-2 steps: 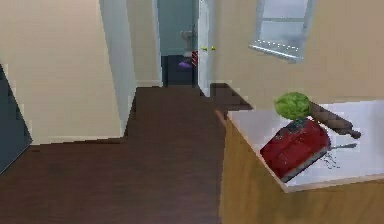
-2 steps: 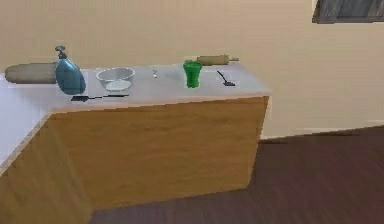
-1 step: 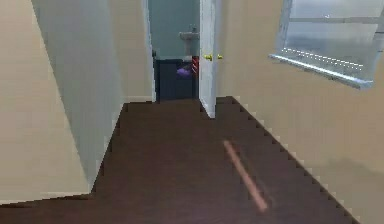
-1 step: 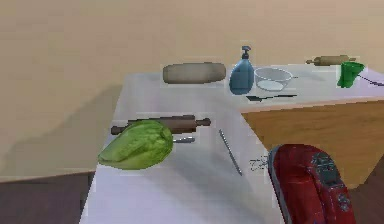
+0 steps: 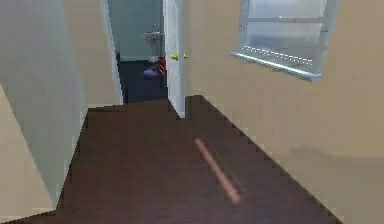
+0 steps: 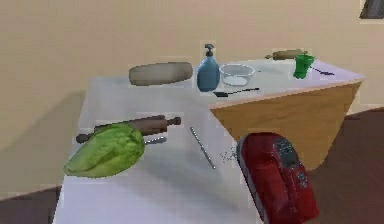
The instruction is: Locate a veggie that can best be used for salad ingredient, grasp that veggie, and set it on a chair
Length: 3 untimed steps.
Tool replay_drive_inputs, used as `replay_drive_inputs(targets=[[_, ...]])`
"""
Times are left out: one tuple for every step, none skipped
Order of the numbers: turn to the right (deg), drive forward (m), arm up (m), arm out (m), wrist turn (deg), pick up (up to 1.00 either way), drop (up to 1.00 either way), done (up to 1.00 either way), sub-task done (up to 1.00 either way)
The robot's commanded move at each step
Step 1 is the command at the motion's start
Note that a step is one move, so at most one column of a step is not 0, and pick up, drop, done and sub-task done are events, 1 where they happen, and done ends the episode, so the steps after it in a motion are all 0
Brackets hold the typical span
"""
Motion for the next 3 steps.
replay_drive_inputs(targets=[[0.0,0.45,0.00,0.00,0.0,0.00,0.00,0.00,0.00],[45.0,0.00,0.00,0.00,0.0,0.00,0.00,0.00,0.00],[9.0,0.00,0.00,0.00,0.0,0.00,0.00,0.00,0.00]])
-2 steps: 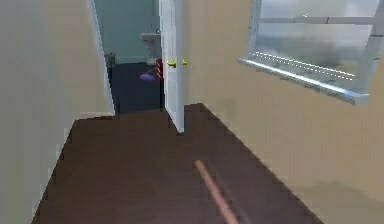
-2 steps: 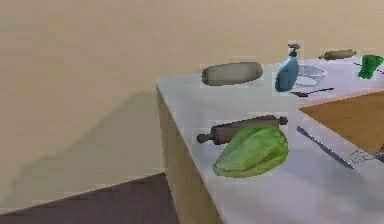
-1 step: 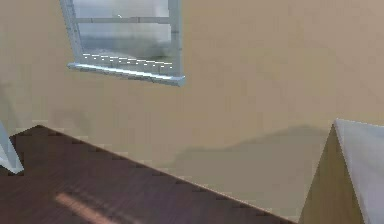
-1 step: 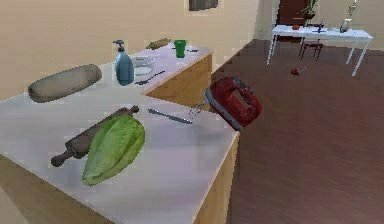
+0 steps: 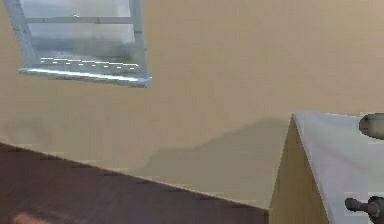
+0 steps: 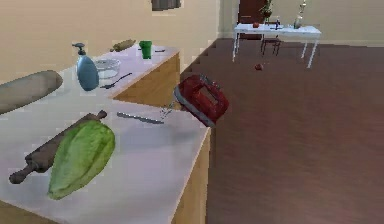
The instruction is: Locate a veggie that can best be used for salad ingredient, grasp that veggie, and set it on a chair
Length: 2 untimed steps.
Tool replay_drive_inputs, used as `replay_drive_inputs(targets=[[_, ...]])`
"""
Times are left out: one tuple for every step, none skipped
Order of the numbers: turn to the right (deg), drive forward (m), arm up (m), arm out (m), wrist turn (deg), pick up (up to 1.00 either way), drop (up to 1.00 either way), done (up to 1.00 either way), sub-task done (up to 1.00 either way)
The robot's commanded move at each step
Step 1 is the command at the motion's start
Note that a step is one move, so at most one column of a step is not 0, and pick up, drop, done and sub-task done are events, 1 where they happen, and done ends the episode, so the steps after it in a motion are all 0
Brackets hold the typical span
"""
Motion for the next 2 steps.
replay_drive_inputs(targets=[[0.0,0.10,0.00,0.00,0.0,0.00,0.00,0.00,0.00],[-18.0,0.00,0.00,0.00,0.0,0.00,0.00,0.00,0.00]])
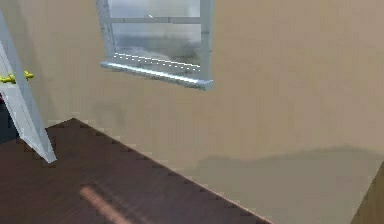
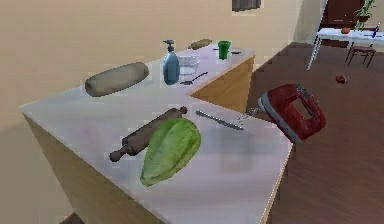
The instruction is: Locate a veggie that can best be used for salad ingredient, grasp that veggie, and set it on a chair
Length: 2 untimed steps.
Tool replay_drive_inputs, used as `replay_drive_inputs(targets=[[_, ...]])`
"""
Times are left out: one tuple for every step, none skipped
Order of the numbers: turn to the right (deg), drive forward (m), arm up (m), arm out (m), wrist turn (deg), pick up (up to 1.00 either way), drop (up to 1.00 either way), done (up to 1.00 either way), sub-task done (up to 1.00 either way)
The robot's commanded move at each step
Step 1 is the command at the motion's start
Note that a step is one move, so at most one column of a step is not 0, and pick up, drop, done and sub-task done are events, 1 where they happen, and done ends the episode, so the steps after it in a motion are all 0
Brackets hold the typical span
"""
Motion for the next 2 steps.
replay_drive_inputs(targets=[[0.0,0.00,0.50,0.00,0.0,0.00,0.00,0.00,0.00],[0.0,0.00,0.38,0.00,0.0,0.00,0.00,0.00,0.00]])
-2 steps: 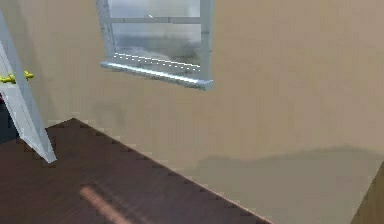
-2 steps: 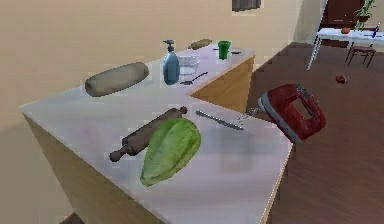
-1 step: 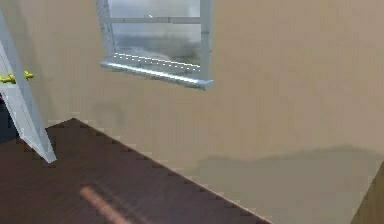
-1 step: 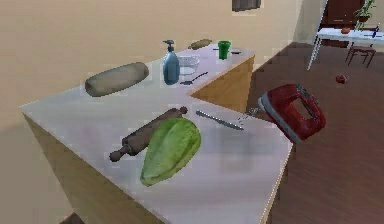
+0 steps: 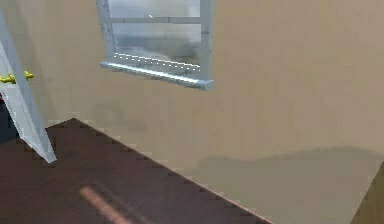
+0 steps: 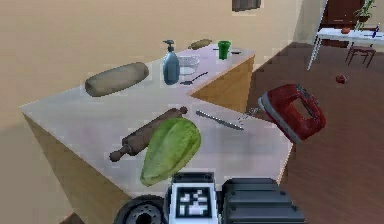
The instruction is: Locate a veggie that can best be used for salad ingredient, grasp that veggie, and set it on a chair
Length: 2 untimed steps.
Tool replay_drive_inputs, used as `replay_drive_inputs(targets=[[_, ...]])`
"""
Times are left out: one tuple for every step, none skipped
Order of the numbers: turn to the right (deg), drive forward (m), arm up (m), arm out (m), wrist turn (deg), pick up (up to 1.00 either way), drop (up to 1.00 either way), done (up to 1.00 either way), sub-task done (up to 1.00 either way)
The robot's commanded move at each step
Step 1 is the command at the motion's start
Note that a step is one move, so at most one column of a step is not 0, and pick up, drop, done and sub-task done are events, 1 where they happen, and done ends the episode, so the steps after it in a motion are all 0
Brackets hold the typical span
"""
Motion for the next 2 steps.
replay_drive_inputs(targets=[[0.0,0.00,0.00,0.10,0.0,0.00,0.00,0.00,0.00],[0.0,0.00,0.00,0.00,45.0,0.00,0.00,0.00,0.00]])
